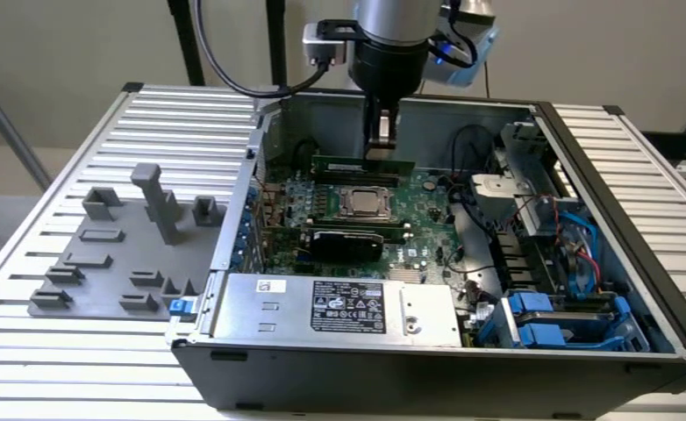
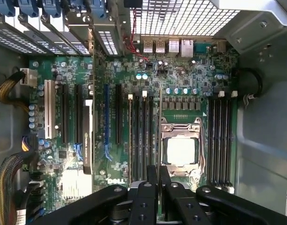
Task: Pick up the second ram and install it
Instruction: 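Insert the second ram into the second slot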
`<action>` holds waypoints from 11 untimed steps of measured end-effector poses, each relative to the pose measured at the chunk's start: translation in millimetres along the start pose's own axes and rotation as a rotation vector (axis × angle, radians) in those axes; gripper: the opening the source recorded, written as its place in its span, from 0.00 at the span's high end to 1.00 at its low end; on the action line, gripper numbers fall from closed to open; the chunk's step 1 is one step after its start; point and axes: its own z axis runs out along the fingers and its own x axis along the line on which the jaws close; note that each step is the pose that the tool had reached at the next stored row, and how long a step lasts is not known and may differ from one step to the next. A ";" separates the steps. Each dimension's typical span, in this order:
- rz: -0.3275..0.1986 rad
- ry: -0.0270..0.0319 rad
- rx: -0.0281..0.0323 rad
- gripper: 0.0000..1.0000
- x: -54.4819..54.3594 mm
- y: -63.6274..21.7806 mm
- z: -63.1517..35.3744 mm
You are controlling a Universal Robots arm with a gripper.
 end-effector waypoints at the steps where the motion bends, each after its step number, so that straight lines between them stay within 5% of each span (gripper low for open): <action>1: -0.004 0.0003 -0.0002 1.00 0.1 -0.1 1.8; 11: -0.017 0.0005 -0.0008 1.00 0.9 -1.6 19.9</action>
